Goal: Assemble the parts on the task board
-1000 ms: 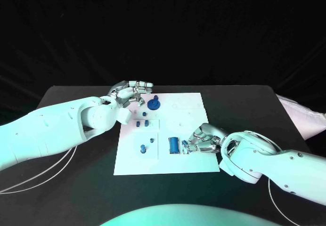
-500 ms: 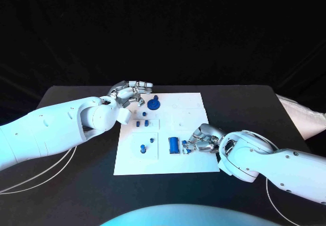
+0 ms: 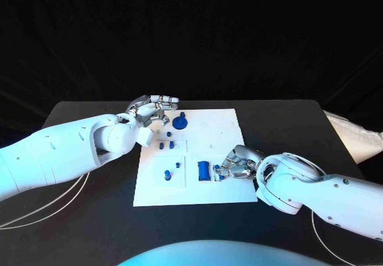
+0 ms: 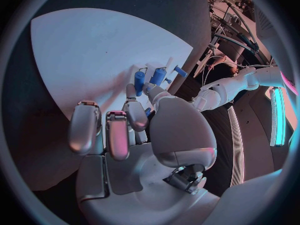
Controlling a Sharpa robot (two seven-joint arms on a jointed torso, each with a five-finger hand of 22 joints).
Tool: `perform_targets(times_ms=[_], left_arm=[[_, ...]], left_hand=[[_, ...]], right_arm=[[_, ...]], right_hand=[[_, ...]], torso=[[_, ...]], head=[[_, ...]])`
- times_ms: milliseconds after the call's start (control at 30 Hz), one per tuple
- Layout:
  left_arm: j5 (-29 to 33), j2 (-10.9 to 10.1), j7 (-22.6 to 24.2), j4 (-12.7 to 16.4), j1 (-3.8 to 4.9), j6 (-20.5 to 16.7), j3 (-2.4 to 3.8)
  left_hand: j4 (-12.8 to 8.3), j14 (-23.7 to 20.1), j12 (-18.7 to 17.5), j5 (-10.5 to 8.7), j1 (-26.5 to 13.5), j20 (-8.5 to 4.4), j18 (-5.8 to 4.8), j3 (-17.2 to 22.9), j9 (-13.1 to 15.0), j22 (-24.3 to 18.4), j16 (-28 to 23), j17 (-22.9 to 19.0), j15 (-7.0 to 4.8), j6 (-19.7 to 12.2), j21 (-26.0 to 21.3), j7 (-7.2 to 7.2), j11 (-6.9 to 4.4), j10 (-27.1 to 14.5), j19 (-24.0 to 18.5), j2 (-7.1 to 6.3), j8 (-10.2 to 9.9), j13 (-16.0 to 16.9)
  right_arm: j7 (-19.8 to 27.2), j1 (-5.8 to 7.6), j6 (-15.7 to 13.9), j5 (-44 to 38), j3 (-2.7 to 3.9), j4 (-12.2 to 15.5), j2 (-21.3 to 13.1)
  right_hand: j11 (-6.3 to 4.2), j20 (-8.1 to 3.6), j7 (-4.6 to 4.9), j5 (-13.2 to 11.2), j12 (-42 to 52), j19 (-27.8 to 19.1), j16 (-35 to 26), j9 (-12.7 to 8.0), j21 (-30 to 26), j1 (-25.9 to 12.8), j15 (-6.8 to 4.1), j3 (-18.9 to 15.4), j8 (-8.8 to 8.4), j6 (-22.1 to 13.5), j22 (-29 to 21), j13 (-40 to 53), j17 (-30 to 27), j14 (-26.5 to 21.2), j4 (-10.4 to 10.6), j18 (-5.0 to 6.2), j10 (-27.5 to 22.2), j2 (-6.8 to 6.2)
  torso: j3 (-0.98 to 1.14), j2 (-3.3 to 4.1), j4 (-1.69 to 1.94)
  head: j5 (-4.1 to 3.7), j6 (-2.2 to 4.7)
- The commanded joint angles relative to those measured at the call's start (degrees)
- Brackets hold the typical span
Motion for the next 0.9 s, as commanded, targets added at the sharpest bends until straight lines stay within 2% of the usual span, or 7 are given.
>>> perform_targets(times_ms=[33,267,600,767,900], left_arm=[[0.2,0.1,0.3,0.1,0.01,1.0,0.03],[0.2,0.2,0.3,0.1,0.01,1.0,0.03],[0.2,0.1,0.2,0.1,0.01,1.0,0.03],[0.2,0.1,0.2,0.1,0.01,1.0,0.03],[0.2,0.1,0.2,0.1,0.01,1.1,0.03]], left_hand=[[0.3,-0.1,-0.2,-0.03,0.0,0.11,-0.02,0.1,0.0,-0.1,0.0,0.1,0.1,-0.5,-0.2,-0.02,-0.07,-0.2,-0.4,0.33,0.2,-0.1],[0.3,-0.1,-0.2,-0.03,0.0,0.11,-0.02,0.1,0.0,-0.1,0.0,0.1,0.1,-0.5,-0.2,-0.02,-0.07,-0.2,-0.4,0.33,0.2,-0.1],[0.3,-0.1,-0.2,-0.03,0.0,0.11,-0.02,0.1,0.0,-0.1,0.0,0.1,0.1,-0.5,-0.2,-0.02,-0.07,-0.2,-0.4,0.33,0.2,-0.1],[0.3,-0.1,-0.2,-0.03,0.0,0.11,-0.02,0.1,0.0,-0.1,0.0,0.1,0.1,-0.5,-0.2,-0.02,-0.07,-0.2,-0.4,0.33,0.2,-0.1],[0.3,-0.1,-0.2,-0.03,0.0,0.11,-0.02,0.1,0.0,-0.1,0.0,0.1,0.1,-0.5,-0.2,-0.02,-0.07,-0.2,-0.4,0.33,0.2,-0.1]], right_arm=[[-0.8,-0.02,1.6,-1.6,0.01,0.0,0.2],[-1.0,-0.02,2.0,-1.6,0.01,-0.2,0.5],[-0.8,-0.02,2.1,-2.1,0.0,-0.2,0.7],[-0.6,-0.02,1.5,-2.5,0.0,-0.2,0.7],[0.0,-0.05,1.0,-3.0,0.0,0.0,0.4]], right_hand=[[0.0,-0.11,-0.66,-1.0,0.2,0.5,0.2,0.1,0.3,-0.5,-0.42,0.1,0.37,0.8,0.0,0.1,3.8,3.9,0.2,-0.75,0.6,-0.33],[0.09,-0.11,-0.58,-4.5,0.2,0.5,0.2,0.4,0.3,-2.0,-0.36,-0.9,0.52,0.7,0.0,0.2,3.8,3.9,1.4,-0.77,0.5,-0.55],[0.22,-0.01,-0.46,-4.3,0.3,0.5,0.2,0.7,0.2,-5.1,-0.25,-4.4,0.66,0.8,0.1,0.6,3.8,3.9,4.3,-0.77,0.6,-1.5],[0.21,0.0,-0.5,-5.9,0.2,0.5,0.1,0.9,0.1,-6.0,-0.27,-6.8,0.69,0.8,0.0,0.7,3.8,3.9,5.8,-0.76,0.5,-1.7],[0.2,-0.02,-0.51,-6.5,0.2,0.5,0.1,1.0,0.1,-5.9,-0.27,-7.7,0.69,0.8,0.0,0.7,3.8,3.9,6.1,-0.76,0.5,-1.66]], torso=[[-0.03,0.0,0.09],[-0.02,0.02,0.03],[-0.02,0.01,0.07],[-0.01,0.01,0.07],[0.02,0.01,0.03]], head=[[0.1,-0.07],[0.12,-0.12],[0.09,-0.12],[0.08,-0.09],[0.09,-0.02]])
